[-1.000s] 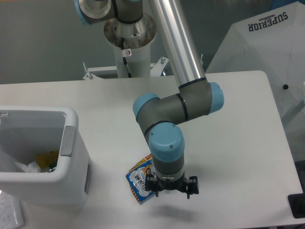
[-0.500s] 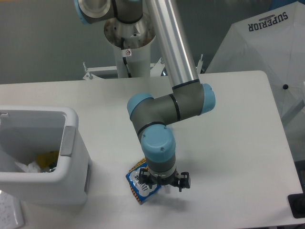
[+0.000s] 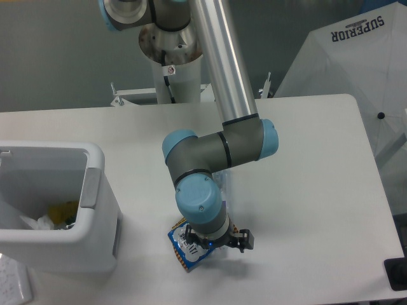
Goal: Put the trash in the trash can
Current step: 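Align the gripper around the bottle and close on it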
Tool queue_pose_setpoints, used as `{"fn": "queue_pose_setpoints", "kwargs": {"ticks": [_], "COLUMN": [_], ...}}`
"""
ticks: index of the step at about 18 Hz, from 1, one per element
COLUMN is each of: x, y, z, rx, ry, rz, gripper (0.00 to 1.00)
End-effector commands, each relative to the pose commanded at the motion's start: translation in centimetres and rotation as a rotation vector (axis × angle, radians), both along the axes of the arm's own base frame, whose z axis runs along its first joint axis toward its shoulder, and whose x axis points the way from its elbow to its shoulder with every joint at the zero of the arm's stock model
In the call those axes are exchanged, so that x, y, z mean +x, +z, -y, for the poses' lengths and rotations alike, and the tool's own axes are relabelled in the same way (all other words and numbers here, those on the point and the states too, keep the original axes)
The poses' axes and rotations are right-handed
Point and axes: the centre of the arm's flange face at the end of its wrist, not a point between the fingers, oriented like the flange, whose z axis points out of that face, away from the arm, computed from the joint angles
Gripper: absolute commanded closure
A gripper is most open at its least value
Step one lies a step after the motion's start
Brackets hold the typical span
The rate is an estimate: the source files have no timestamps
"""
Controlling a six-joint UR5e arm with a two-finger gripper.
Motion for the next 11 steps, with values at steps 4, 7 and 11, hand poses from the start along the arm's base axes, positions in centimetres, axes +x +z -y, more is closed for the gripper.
{"fn": "queue_pose_setpoints", "kwargs": {"ticks": [4, 7, 11], "x": [0.48, 0.48, 0.37], "y": [-0.41, -0.54, -0.81], "z": [-0.26, -0.2, -0.23], "rx": [-0.005, -0.016, -0.03], "ry": [0.0, 0.003, 0.003], "rz": [0.003, -0.007, -0.019], "gripper": [0.28, 0.39, 0.46]}}
